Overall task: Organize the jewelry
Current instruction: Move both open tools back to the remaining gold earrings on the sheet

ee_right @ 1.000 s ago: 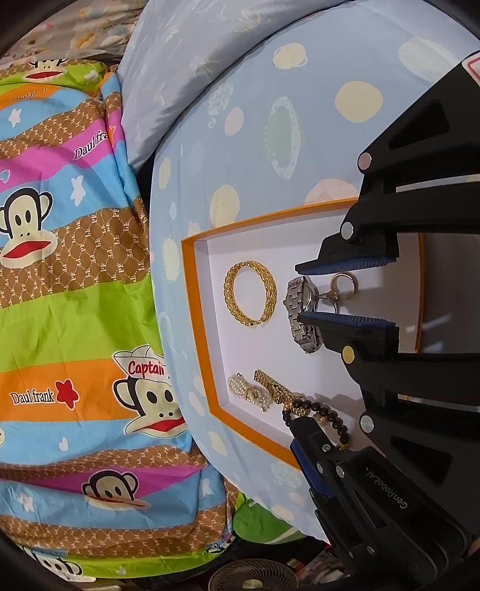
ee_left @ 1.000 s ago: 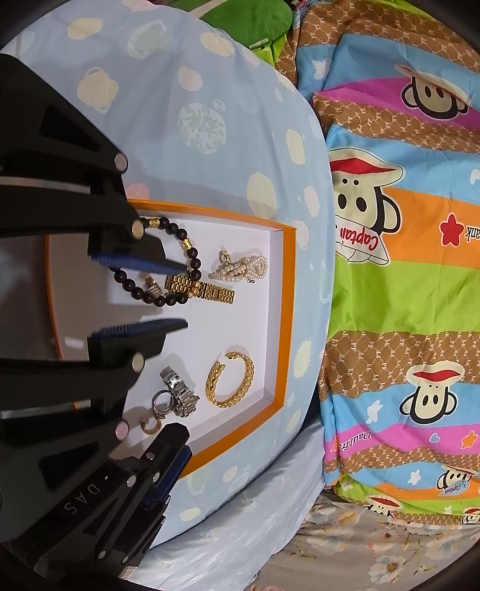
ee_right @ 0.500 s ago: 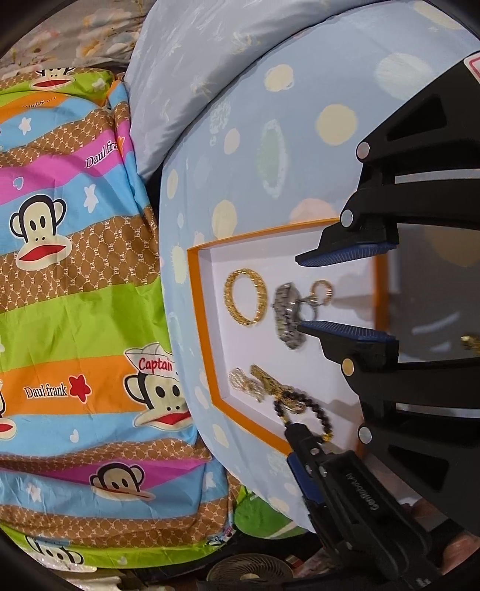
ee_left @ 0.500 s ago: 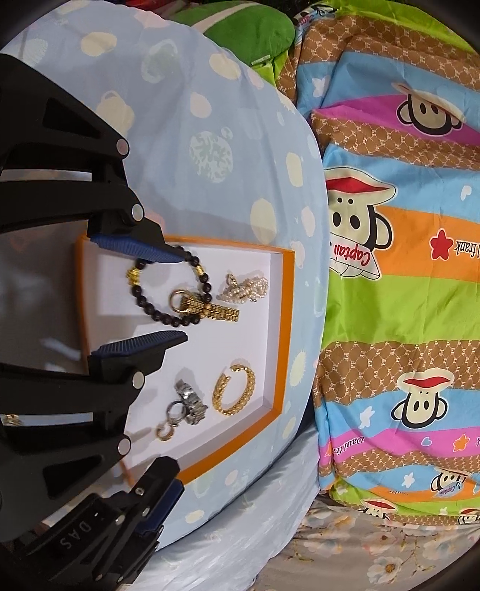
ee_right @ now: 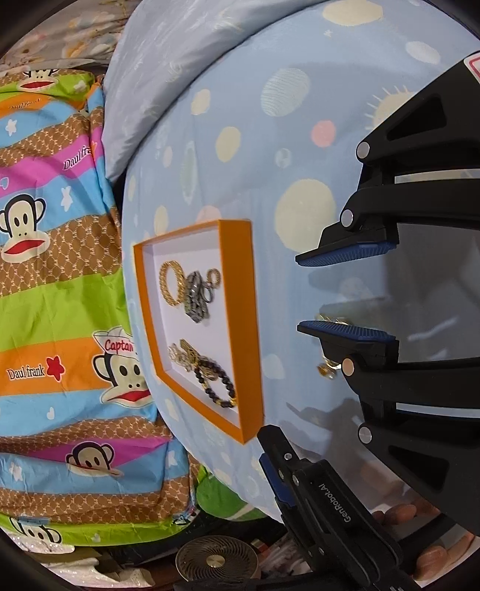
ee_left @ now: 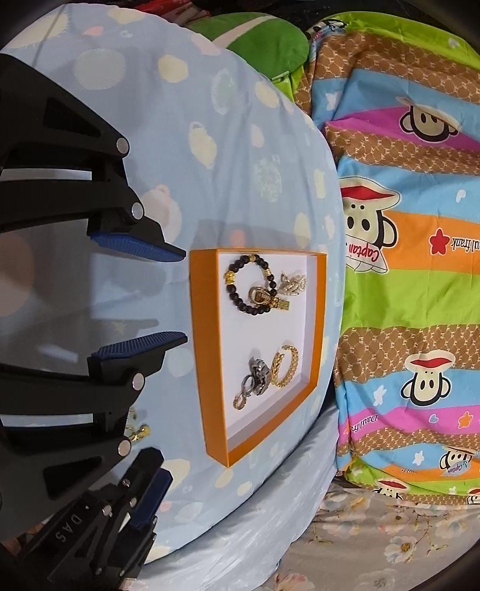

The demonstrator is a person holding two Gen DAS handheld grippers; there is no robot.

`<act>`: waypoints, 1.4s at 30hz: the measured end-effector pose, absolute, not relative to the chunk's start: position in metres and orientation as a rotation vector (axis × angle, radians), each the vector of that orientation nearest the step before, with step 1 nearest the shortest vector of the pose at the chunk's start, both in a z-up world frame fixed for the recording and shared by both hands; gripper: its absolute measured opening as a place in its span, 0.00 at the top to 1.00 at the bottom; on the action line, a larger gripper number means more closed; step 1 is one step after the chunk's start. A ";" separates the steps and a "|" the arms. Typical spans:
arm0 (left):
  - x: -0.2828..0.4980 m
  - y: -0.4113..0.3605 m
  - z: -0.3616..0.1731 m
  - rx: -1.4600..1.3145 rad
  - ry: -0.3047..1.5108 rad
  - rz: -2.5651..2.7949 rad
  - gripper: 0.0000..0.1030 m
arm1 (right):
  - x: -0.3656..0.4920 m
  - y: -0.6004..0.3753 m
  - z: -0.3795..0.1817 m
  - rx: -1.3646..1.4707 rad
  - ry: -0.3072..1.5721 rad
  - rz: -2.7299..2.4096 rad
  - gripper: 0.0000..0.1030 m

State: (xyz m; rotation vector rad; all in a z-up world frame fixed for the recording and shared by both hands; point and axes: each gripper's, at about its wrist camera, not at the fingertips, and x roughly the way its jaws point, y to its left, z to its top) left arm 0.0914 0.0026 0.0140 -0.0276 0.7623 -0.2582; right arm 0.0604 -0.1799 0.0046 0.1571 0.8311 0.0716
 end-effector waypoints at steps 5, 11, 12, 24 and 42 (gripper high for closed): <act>0.088 0.002 0.012 -0.026 0.774 -0.249 0.63 | 0.060 -0.165 -0.001 0.119 0.870 0.084 0.71; 0.089 0.004 0.010 -0.030 0.787 -0.241 0.63 | 0.064 -0.158 -0.006 0.088 0.907 0.065 0.71; 0.089 0.003 0.010 -0.030 0.788 -0.241 0.63 | 0.064 -0.157 -0.006 0.081 0.908 0.062 0.71; 0.091 0.003 0.008 -0.029 0.799 -0.240 0.63 | 0.063 -0.155 -0.006 0.042 0.905 0.029 0.87; 0.076 -0.044 0.002 -0.018 0.859 -0.353 0.63 | 0.046 -0.195 -0.001 0.161 0.861 -0.031 0.87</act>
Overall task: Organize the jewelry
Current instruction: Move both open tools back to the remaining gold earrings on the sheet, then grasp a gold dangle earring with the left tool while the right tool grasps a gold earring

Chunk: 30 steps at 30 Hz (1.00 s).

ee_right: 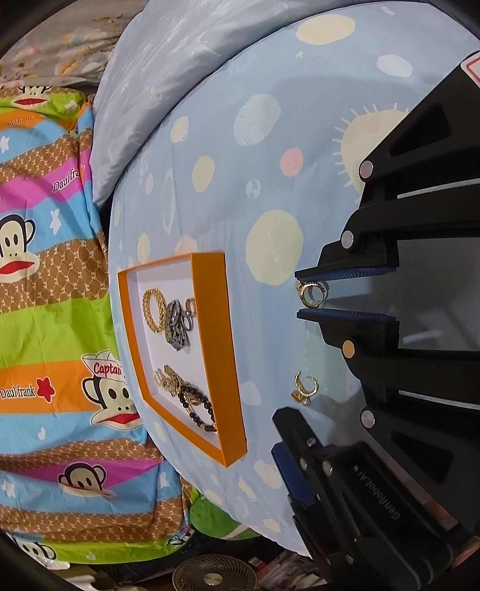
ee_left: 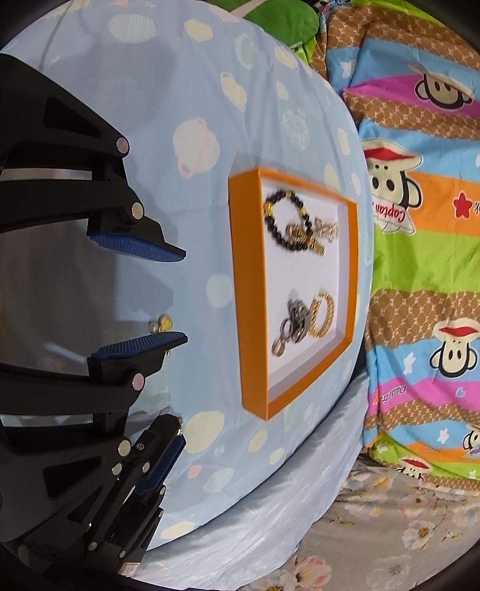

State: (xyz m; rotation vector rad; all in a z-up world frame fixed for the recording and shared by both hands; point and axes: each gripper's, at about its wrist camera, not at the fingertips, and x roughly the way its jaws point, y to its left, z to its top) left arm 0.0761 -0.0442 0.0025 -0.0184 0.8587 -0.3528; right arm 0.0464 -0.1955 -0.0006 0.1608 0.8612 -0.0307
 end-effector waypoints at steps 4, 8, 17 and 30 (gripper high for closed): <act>0.080 -0.059 -0.002 -0.002 0.890 -0.359 0.64 | 0.046 -0.201 -0.002 0.182 0.864 -0.028 0.87; 0.082 -0.064 -0.005 0.026 0.902 -0.338 0.64 | 0.047 -0.204 -0.004 0.203 0.868 -0.023 0.87; 0.080 -0.068 -0.005 0.066 0.895 -0.319 0.72 | 0.046 -0.207 -0.005 0.217 0.866 -0.025 0.87; 0.078 -0.060 -0.001 0.032 0.877 -0.329 0.86 | 0.043 -0.209 -0.001 0.220 0.841 -0.030 0.87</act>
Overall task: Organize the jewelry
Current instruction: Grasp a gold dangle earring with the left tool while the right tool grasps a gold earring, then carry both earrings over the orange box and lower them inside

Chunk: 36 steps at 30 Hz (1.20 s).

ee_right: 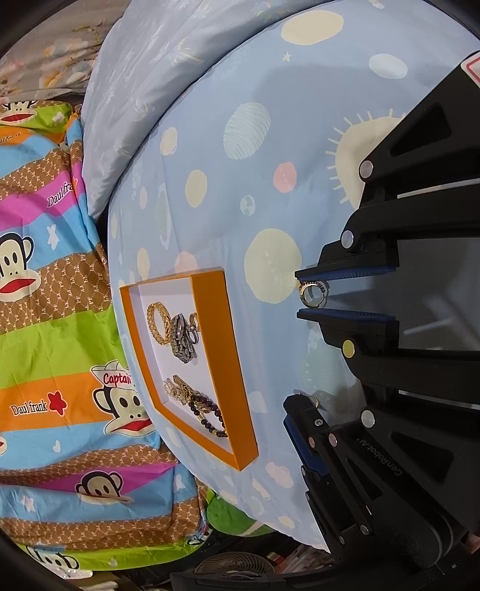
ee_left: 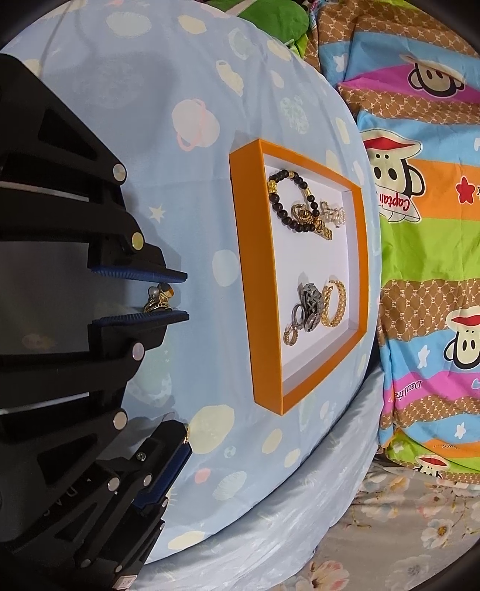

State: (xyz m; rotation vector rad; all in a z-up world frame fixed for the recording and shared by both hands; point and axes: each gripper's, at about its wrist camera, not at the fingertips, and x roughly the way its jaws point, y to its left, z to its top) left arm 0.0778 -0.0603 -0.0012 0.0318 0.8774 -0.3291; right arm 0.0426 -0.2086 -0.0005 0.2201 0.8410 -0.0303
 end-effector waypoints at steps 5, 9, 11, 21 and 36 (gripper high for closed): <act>0.074 -0.054 0.006 0.041 0.846 -0.311 0.86 | 0.042 -0.207 0.002 0.211 0.828 -0.026 0.87; 0.075 -0.045 0.016 0.040 0.823 -0.303 0.86 | 0.046 -0.205 0.008 0.193 0.811 -0.027 0.87; 0.079 -0.040 0.022 0.041 0.807 -0.293 0.86 | 0.051 -0.204 0.013 0.189 0.799 -0.024 0.87; 0.120 -0.020 0.056 0.019 0.728 -0.239 0.86 | 0.092 -0.193 0.048 0.142 0.722 -0.005 0.87; 0.170 -0.018 0.064 0.017 0.698 -0.208 0.86 | 0.147 -0.177 0.052 0.102 0.702 0.014 0.87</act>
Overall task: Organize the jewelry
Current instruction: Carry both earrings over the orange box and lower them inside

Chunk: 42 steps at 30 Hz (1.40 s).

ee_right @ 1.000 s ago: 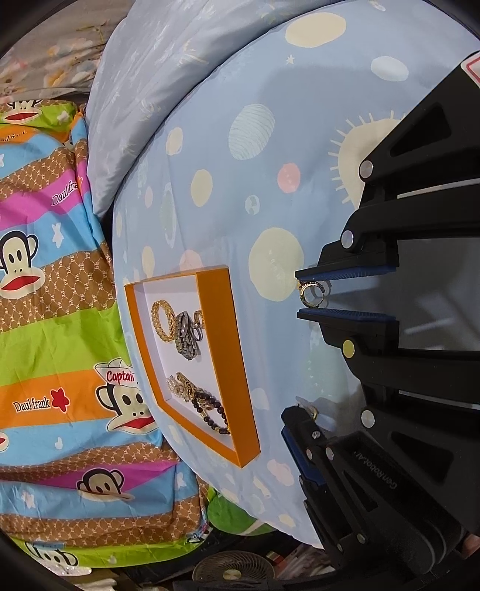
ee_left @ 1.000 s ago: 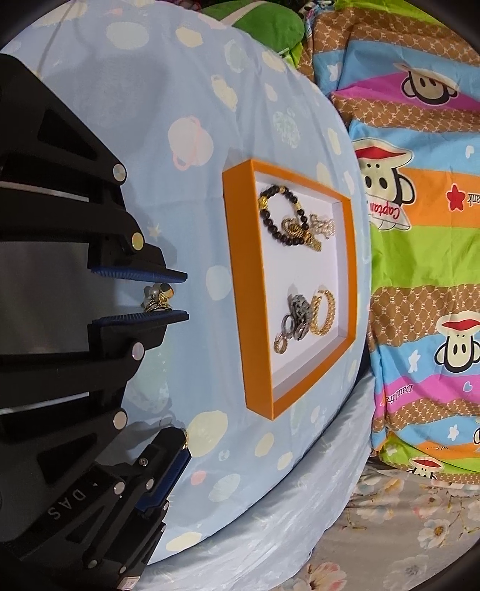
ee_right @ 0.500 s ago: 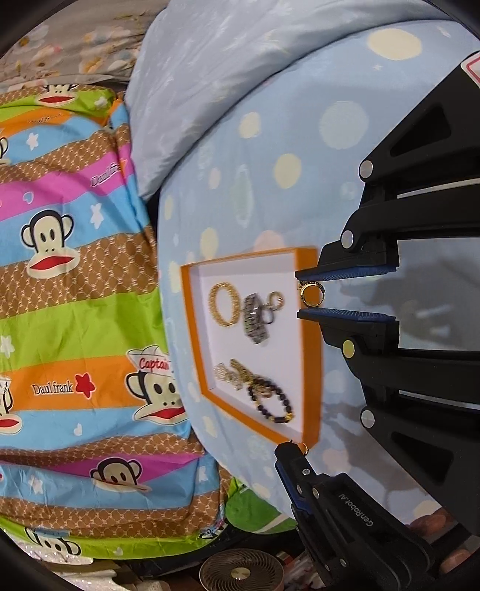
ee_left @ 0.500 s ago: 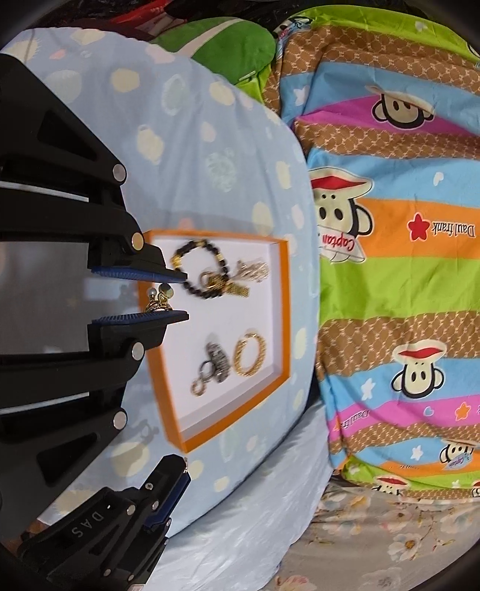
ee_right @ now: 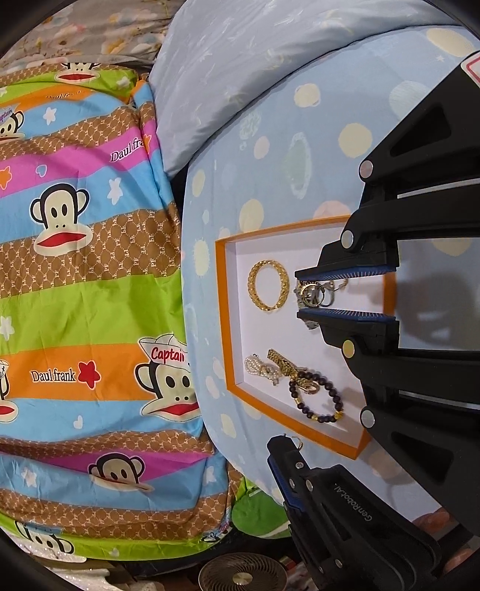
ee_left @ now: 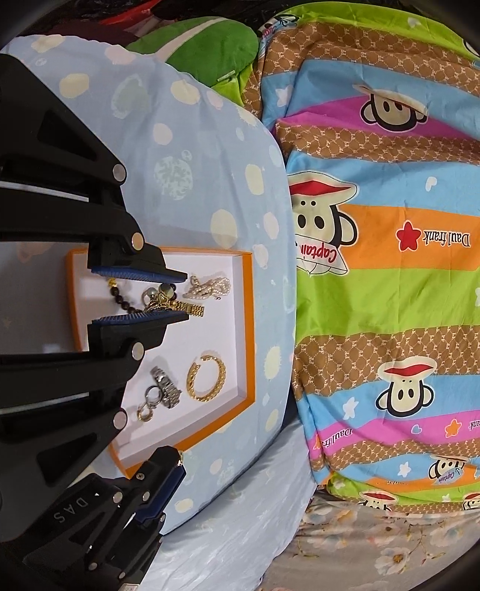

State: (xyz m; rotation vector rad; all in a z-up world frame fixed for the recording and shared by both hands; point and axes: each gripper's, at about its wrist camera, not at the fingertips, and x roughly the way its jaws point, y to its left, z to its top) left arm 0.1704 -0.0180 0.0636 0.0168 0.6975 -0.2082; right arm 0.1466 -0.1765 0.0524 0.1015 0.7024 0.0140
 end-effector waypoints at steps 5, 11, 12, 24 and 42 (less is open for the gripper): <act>0.185 -0.020 0.058 0.019 0.699 -0.203 0.86 | 0.163 -0.177 0.050 0.102 0.700 0.011 0.87; 0.202 -0.025 0.050 0.011 0.701 -0.197 0.86 | 0.182 -0.182 0.041 0.123 0.712 0.006 0.87; 0.204 -0.025 0.049 0.011 0.700 -0.197 0.86 | 0.183 -0.183 0.040 0.123 0.712 0.005 0.87; 0.209 -0.027 0.036 0.021 0.713 -0.197 0.86 | 0.190 -0.185 0.030 0.131 0.722 0.007 0.87; 0.211 -0.027 0.035 0.022 0.715 -0.198 0.86 | 0.190 -0.182 0.028 0.123 0.722 0.005 0.87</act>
